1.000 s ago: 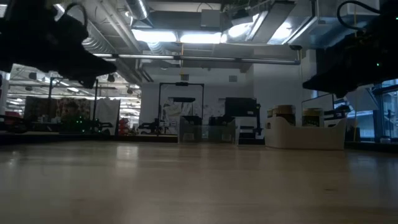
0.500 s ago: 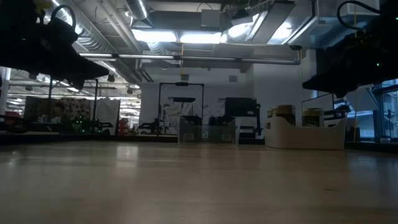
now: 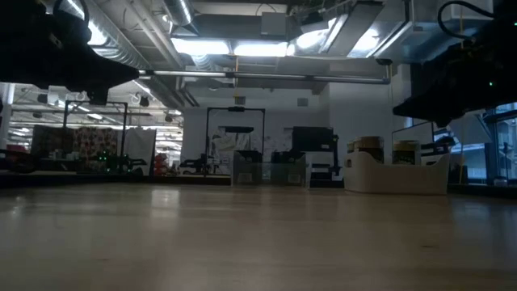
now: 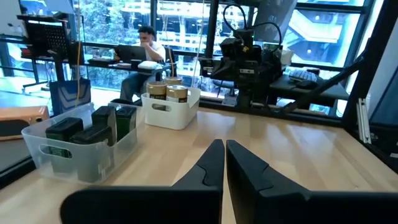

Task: Sort spices by type
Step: Return to Home position

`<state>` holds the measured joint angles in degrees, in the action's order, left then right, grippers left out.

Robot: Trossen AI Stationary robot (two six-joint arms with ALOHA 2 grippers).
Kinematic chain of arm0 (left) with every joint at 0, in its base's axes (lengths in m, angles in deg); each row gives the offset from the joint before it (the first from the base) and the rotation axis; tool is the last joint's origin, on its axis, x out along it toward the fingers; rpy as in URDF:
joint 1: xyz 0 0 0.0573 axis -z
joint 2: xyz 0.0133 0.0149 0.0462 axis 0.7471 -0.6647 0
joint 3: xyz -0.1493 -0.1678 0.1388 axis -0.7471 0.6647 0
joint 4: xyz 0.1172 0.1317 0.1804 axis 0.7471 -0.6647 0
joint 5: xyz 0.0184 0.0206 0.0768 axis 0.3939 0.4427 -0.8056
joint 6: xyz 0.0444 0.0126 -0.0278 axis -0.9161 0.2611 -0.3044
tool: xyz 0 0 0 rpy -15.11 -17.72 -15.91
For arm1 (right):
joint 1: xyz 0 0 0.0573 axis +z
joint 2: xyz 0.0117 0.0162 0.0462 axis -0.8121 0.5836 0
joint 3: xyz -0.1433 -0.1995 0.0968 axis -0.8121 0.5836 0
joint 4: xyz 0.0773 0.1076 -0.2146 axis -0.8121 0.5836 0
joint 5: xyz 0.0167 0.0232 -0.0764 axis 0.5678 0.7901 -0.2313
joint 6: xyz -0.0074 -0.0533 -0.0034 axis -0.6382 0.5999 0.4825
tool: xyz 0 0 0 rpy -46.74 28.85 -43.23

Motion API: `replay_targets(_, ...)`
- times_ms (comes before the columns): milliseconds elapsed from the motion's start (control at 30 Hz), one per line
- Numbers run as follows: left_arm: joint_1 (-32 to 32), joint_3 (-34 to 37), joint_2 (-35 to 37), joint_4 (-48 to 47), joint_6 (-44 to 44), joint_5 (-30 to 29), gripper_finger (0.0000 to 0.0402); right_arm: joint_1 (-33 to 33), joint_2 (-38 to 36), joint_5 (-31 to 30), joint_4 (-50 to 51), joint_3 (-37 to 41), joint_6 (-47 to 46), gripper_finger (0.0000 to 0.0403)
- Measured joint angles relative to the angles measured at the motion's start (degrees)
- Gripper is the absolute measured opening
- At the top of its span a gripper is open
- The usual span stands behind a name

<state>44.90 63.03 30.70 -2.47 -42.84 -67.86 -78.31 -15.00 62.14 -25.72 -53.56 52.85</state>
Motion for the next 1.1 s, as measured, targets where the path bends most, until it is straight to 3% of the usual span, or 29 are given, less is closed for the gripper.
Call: replay_targets(1100, -0.01, 0.02, -0.09, -0.02, -3.45, 0.0, 0.0003, 0.0, 0.0, 0.02, 0.04, 0.02, 0.0, 0.0024)
